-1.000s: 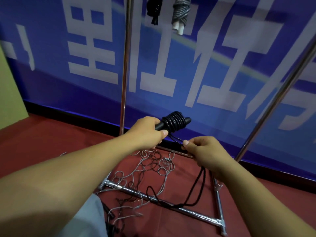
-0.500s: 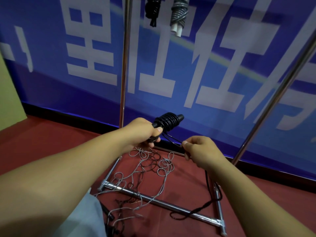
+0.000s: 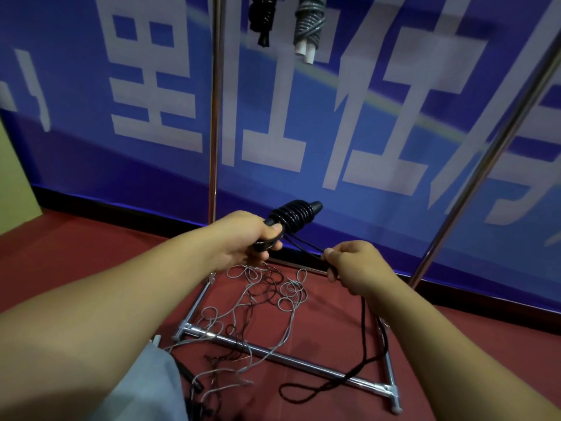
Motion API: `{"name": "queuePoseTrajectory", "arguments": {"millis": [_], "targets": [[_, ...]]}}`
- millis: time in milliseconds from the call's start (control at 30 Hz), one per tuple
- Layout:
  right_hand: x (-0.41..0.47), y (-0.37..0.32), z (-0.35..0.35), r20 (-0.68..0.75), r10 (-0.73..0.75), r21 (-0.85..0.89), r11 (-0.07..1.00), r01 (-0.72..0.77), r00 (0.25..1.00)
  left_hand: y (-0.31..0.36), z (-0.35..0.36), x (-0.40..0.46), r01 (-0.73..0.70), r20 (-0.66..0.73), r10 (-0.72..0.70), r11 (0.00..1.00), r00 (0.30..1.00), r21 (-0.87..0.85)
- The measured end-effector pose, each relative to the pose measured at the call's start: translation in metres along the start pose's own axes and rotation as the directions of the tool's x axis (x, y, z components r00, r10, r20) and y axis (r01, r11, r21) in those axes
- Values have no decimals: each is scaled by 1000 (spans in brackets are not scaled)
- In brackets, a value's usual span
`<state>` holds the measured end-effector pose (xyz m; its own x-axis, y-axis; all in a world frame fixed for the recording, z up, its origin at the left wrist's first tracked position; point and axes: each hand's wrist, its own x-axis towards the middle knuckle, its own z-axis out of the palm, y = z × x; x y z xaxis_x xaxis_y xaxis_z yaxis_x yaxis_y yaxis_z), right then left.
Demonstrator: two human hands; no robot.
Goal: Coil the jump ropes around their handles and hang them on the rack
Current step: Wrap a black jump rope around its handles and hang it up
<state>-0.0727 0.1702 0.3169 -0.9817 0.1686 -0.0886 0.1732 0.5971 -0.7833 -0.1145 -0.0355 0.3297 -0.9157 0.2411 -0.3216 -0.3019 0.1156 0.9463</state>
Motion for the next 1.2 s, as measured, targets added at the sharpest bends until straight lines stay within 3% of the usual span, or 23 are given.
{"name": "queuePoseTrajectory", "arguments": {"millis": [100,233,400,600,733,867,1200], "targets": [[-1,-2,3,-41,-9,14,1000,9,999,-2,2,4,-51,-84,61,992,995,112],[-6,-8,10,17,-36,80,996,35,999,-5,3,8,-134,-165,183,953,969,271],[-14,-14,19,73,-87,165,983,74,993,-11,-2,14,-212,-185,360,815,914,540],[-16,-15,15,213,8,291,954,-71,977,-12,-1,13,-183,-173,452,641,875,746],[-21,-16,6,310,77,333,925,-184,947,-12,-8,16,-122,-204,448,598,871,792],[-23,-14,0,338,81,259,950,-175,938,-14,-11,18,-128,-166,443,560,881,818],[-29,-15,2,349,87,260,948,-185,933,-17,-8,24,-132,-114,423,509,899,850]]}}
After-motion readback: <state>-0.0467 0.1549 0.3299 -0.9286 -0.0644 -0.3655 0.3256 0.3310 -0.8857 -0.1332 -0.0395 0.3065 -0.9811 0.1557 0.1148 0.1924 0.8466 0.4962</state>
